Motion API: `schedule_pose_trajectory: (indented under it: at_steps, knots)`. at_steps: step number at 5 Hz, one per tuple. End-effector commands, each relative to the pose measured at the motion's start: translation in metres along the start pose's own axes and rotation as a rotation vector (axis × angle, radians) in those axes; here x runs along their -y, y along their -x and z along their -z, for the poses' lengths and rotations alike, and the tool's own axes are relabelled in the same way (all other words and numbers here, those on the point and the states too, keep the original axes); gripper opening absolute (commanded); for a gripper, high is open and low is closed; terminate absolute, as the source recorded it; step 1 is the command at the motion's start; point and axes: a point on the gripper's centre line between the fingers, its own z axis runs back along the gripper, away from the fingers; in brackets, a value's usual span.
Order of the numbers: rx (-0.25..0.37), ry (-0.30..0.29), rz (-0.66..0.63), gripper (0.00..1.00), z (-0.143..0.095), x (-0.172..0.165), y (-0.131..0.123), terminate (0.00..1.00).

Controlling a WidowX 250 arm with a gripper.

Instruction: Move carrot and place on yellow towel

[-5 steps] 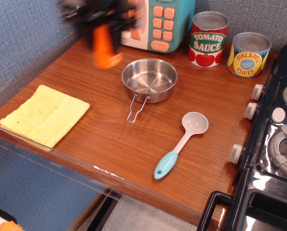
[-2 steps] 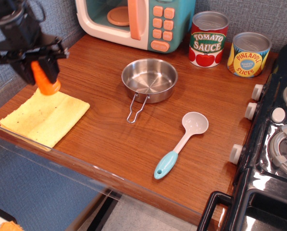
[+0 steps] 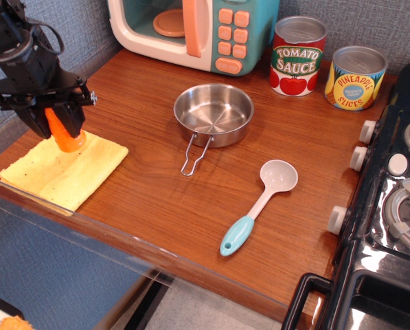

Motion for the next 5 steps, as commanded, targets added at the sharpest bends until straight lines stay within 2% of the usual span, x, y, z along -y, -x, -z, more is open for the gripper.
schedule_pose_trajectory:
  at_steps: [1, 2, 4, 5]
  knots:
    - [-0.003, -0.077, -0.045, 0.0, -0.01, -0.008, 0.015, 0.0]
    - [-0.03, -0.097, -0.062, 1.0, -0.008, -0.01, 0.016, 0.0]
    - [-0.035, -0.114, -0.054, 1.0, -0.01, -0.006, 0.014, 0.0]
    - [0.008, -0.093, 0.0, 1.0, -0.036, 0.01, 0.005, 0.0]
